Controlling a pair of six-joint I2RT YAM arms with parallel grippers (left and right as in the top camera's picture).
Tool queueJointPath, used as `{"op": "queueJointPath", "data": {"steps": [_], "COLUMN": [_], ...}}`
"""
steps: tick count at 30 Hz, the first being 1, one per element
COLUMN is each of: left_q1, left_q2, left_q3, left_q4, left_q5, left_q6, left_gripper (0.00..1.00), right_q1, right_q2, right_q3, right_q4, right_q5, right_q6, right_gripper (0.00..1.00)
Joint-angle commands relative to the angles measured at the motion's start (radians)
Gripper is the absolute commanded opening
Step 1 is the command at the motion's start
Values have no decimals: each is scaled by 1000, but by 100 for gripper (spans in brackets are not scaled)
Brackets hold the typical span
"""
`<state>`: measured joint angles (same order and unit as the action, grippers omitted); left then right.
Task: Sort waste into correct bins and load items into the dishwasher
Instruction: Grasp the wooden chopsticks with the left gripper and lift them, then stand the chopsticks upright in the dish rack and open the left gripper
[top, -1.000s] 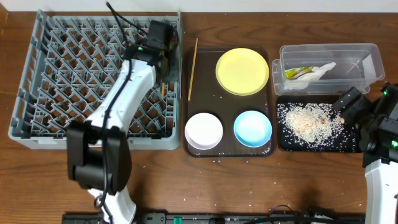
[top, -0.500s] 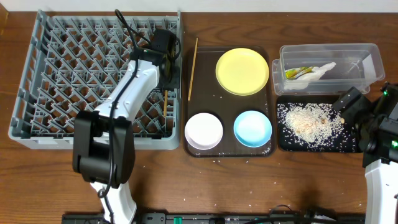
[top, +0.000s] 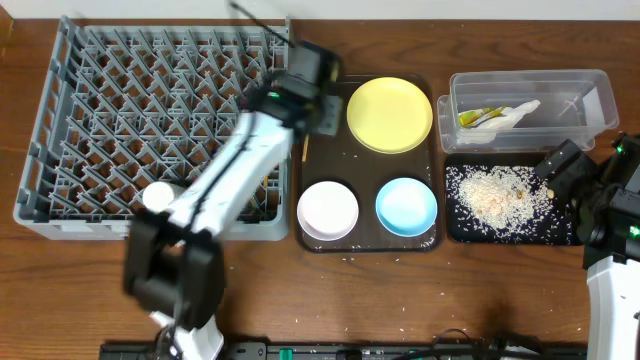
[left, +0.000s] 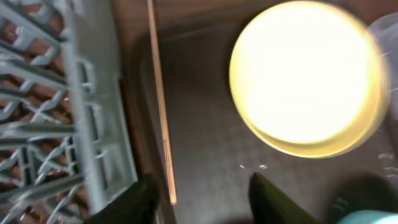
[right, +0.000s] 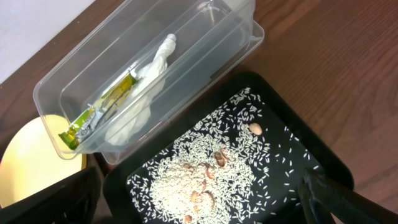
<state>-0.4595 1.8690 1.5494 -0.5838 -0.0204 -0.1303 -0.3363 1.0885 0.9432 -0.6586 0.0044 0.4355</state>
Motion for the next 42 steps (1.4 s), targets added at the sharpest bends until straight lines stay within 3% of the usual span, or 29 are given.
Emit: {"op": "queueJointPath", "data": {"steps": [1,9,16,20,24,32,37,42], "left_q1": [-8,2,10,10,10,10,16,16], "left_q2": [104,274,356,368,368,368,301,105], "left_q3": [6,6,6,6,6,6,15,16], "left_q4": [45,200,219,197,180,145,145,111], "left_q5": [-169,-184,-190,-144,-27,-19,-16,-16], "left_q6": [26,26,25,21,21,21,21,21], "left_gripper": [53,54,54,37,30,11,11,10], "right_q1": [-8,-8,-8,-8,-8,-8,-8,-8], "right_q2": [-2,-2,-2,-2,-2,-2,-2,-2], "right_q3": [11,11,11,11,11,11,11,11], "right_q4": [0,-1,-32,-34,-34,-34,-34,-34], "right_q5": [14,14,14,14,14,14,14,14], "right_q6": [-6,-6,-6,-6,-6,-6,-6,-6], "right_gripper": [99,99,99,99,99,99,99,99]}}
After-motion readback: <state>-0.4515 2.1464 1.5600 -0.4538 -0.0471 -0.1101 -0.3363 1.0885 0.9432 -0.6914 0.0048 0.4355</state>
